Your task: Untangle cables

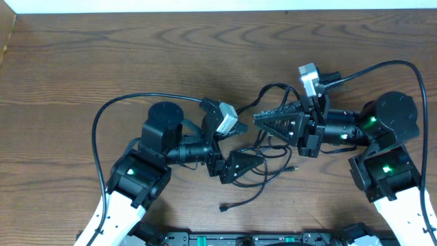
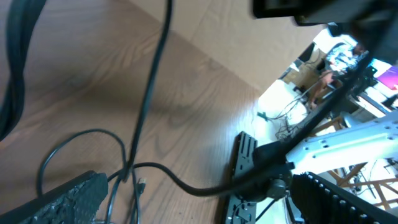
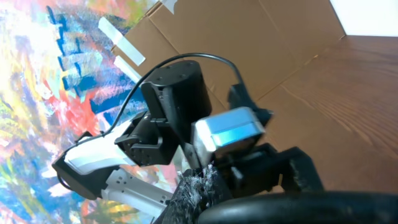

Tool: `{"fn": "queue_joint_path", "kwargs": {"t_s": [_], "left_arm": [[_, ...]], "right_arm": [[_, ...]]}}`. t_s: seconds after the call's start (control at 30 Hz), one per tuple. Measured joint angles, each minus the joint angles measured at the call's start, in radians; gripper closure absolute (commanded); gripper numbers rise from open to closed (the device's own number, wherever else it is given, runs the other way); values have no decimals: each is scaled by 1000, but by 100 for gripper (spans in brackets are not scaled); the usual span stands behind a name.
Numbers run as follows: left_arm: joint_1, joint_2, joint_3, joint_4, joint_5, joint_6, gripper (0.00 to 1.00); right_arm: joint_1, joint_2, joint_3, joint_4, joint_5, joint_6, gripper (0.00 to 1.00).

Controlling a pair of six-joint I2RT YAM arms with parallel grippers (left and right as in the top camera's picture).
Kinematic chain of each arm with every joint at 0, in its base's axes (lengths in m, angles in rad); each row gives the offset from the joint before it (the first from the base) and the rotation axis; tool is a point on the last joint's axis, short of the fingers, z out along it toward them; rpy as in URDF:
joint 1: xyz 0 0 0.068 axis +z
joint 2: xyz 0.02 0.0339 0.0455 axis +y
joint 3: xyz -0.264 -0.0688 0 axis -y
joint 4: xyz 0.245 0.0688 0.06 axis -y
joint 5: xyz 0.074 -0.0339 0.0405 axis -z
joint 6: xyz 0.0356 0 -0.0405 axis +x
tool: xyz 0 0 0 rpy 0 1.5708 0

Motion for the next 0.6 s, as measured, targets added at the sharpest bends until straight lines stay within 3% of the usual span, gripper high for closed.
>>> {"fn": "queue_joint_path", "kwargs": {"t_s": [0.3,0.6], "left_arm": [[95,-20,0,11,-32,-16,2],[106,-12,0,15,-38,-41,2]], "right_arm": [[-11,0,0,18,-55,6,99],[-10,0,0,81,-67,39,99]]}}
